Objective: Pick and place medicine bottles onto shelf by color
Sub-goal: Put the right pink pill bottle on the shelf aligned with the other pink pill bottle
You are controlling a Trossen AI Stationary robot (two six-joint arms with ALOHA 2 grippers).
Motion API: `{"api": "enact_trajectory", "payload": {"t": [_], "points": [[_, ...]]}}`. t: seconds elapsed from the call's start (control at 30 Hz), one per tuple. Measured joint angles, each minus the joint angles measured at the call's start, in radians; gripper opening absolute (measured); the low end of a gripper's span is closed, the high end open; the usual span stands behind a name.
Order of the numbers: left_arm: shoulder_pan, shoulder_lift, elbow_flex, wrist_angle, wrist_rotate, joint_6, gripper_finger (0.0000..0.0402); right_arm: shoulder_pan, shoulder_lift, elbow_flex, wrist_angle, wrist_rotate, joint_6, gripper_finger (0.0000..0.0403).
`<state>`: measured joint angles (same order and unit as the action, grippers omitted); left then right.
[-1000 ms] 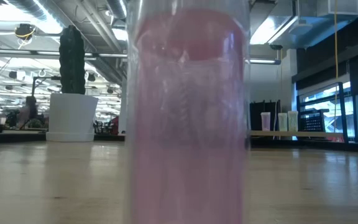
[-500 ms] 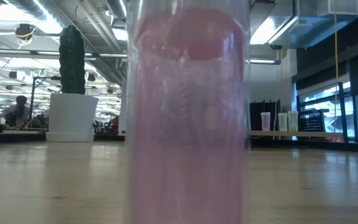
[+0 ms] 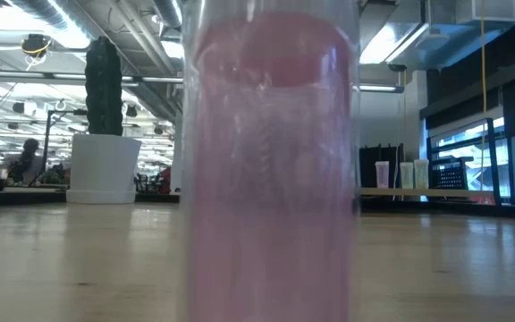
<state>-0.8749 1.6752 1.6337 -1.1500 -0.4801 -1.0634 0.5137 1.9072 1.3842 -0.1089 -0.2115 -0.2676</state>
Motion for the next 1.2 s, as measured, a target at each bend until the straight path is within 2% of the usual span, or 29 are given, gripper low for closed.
{"api": "enact_trajectory", "payload": {"t": [0.27,0.5,0.63,0.77,1.0,1.2], "points": [[0.000,0.000,0.000,0.000,0.000,0.000,0.0220,0.000,-0.001,0.000,-0.022,0.014,-0.024,0.0214],[0.000,0.000,0.000,0.000,0.000,0.000,0.0220,0.002,0.008,-0.002,-0.009,0.018,-0.075,0.0293],[0.000,0.000,0.000,0.000,0.000,0.000,0.0220,0.001,0.008,-0.002,-0.005,0.008,-0.065,0.0315],[0.000,0.000,0.000,0.000,0.000,0.000,0.0220,0.001,0.008,-0.002,0.004,0.021,0.003,0.0312],[0.000,0.000,0.000,0.000,0.000,0.000,0.0220,0.001,0.030,-0.002,0.002,0.026,0.082,0.0279],[0.000,0.000,0.000,0.000,-0.001,0.000,0.0220,0.002,0.078,-0.001,0.034,-0.049,0.092,0.0260]]}}
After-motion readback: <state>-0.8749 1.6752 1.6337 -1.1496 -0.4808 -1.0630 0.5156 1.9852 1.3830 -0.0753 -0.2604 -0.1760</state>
